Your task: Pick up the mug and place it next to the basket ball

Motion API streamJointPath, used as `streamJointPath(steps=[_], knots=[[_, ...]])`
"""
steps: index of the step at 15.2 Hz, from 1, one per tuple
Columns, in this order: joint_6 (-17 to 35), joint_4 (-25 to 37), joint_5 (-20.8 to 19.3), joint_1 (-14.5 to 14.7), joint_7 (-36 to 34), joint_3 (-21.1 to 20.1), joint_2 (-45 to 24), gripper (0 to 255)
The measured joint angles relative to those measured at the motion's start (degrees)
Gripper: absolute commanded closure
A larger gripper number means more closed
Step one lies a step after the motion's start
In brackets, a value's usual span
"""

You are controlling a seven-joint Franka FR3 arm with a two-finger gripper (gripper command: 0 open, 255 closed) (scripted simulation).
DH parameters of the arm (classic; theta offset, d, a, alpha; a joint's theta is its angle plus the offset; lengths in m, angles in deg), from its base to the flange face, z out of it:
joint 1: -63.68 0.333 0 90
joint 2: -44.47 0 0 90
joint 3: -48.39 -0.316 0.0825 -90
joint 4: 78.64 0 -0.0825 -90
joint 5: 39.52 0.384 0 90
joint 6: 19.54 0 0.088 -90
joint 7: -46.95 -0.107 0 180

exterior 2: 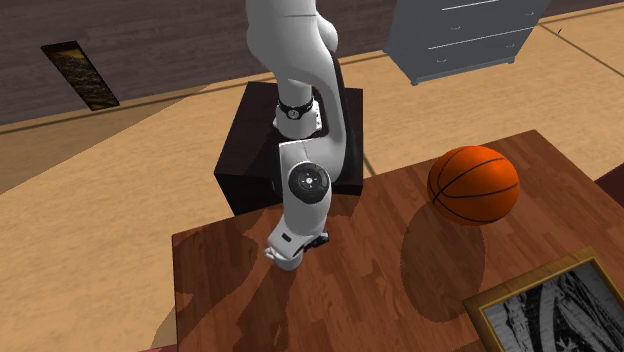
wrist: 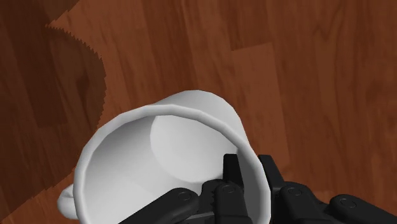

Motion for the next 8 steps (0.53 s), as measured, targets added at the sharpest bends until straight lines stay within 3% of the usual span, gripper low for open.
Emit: streamJointPath(steps=[8], knots=[[-5.6,-0.18,2.7,-0.85,2.3,-1.24,5.95,255]])
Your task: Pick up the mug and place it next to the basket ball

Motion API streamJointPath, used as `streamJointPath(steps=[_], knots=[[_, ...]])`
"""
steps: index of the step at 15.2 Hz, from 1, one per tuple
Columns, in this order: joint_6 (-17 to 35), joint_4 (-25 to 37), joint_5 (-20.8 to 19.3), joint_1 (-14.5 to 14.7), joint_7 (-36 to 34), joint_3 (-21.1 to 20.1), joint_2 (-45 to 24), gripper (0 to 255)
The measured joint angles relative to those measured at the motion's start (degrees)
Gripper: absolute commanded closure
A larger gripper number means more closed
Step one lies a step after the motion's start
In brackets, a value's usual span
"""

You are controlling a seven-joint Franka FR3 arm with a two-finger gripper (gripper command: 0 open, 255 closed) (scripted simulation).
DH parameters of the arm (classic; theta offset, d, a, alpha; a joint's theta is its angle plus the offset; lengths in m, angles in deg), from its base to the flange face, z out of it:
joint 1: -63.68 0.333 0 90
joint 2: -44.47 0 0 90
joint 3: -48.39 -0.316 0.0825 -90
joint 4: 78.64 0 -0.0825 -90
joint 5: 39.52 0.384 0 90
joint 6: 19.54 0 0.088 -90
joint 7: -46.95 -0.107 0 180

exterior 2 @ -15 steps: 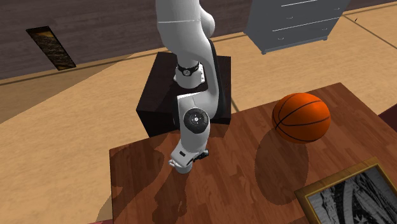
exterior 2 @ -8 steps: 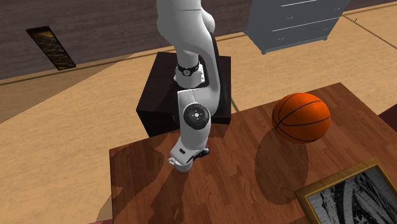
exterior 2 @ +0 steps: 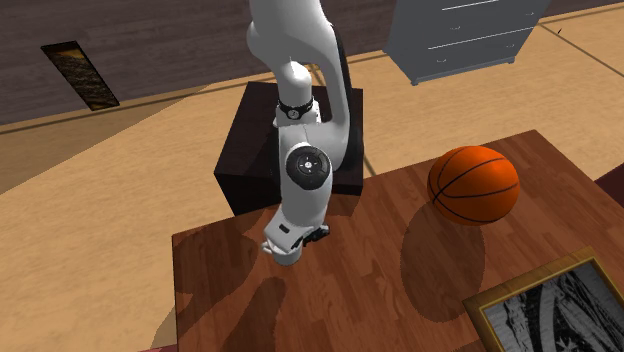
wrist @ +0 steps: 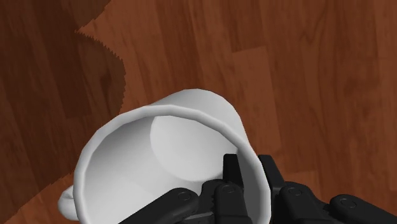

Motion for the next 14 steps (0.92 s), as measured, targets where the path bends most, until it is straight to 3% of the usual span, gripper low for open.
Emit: streamJointPath(steps=[14], knots=[[-10.12,1.61,3.72,-0.4,3.08,-0.93,8.81,255]])
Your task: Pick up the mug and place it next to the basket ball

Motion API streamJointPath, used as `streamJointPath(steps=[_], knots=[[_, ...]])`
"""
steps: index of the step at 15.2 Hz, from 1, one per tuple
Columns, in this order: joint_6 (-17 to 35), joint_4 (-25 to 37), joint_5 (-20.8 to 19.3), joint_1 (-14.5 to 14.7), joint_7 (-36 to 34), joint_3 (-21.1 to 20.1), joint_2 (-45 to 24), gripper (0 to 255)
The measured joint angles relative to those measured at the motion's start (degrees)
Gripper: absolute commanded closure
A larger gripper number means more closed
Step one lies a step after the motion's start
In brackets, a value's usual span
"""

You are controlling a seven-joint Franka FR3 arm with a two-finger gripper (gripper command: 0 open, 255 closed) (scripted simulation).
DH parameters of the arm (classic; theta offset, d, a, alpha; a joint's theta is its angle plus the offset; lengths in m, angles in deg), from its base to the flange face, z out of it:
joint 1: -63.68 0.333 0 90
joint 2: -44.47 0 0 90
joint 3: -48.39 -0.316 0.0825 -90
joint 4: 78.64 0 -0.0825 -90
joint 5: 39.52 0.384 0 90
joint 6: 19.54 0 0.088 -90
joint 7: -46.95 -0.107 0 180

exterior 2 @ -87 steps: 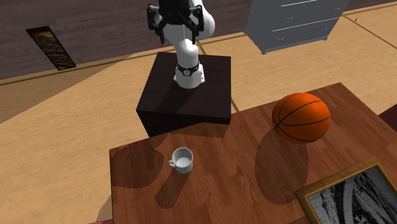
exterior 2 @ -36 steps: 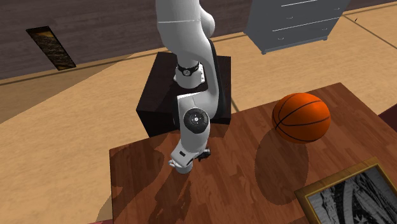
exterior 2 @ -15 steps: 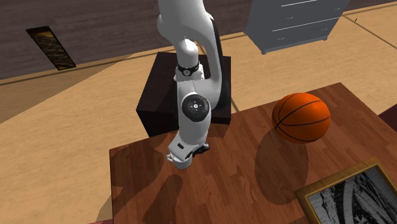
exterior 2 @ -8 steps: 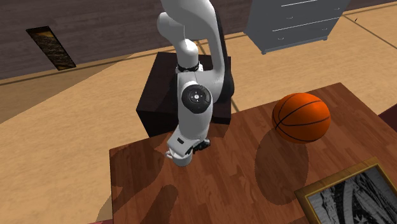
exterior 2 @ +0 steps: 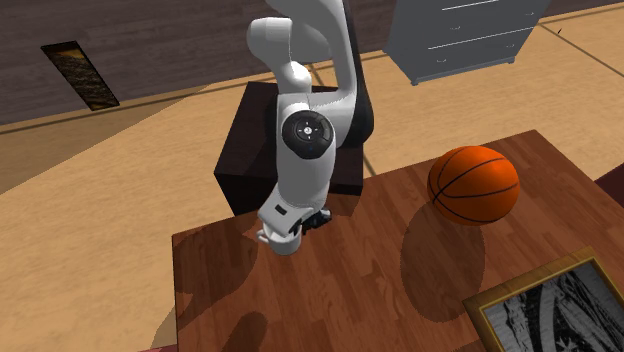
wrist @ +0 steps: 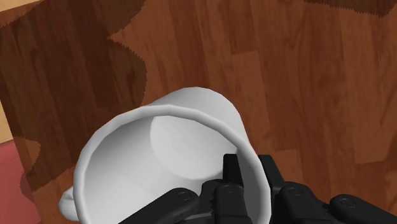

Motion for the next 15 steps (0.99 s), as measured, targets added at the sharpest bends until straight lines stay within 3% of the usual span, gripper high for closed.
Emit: streamJointPath(steps=[15], knots=[[-11.45,4.61,2.32,-0.03,2.31,0.03,7.06,255]])
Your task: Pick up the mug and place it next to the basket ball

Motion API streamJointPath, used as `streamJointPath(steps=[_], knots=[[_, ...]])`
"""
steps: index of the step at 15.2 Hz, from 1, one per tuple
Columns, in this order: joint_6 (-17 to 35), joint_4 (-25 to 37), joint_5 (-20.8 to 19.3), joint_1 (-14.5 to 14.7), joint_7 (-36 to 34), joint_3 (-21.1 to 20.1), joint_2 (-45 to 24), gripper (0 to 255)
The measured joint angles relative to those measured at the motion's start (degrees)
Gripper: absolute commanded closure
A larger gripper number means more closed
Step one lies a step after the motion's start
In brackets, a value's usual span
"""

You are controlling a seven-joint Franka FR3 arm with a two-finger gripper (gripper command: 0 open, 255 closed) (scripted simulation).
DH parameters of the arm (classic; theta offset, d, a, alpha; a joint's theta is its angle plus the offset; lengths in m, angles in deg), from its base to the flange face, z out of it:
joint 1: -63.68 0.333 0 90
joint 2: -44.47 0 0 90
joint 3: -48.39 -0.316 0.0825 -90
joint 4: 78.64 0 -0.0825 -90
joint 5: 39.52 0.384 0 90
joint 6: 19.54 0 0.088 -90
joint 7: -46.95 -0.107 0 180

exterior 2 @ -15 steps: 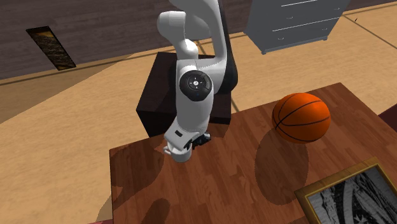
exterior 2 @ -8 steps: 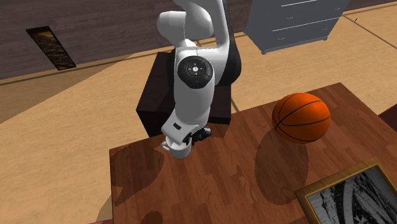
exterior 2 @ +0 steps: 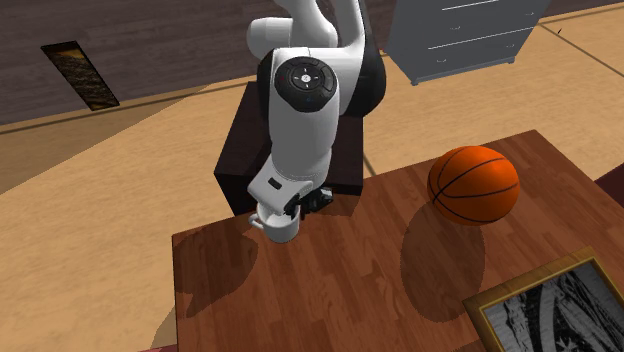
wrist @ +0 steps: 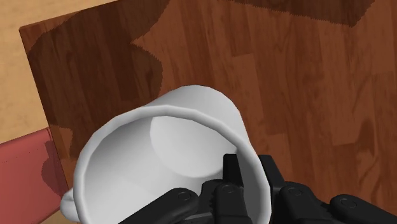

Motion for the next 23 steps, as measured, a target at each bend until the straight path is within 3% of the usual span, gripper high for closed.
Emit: streamJointPath(steps=[17,23], knots=[[-12.85,8.23,1.21,0.11,1.33,0.17,4.73,255],[-14.17,11.31,1.72,3.15,-5.47,-3.87,2.59,255]])
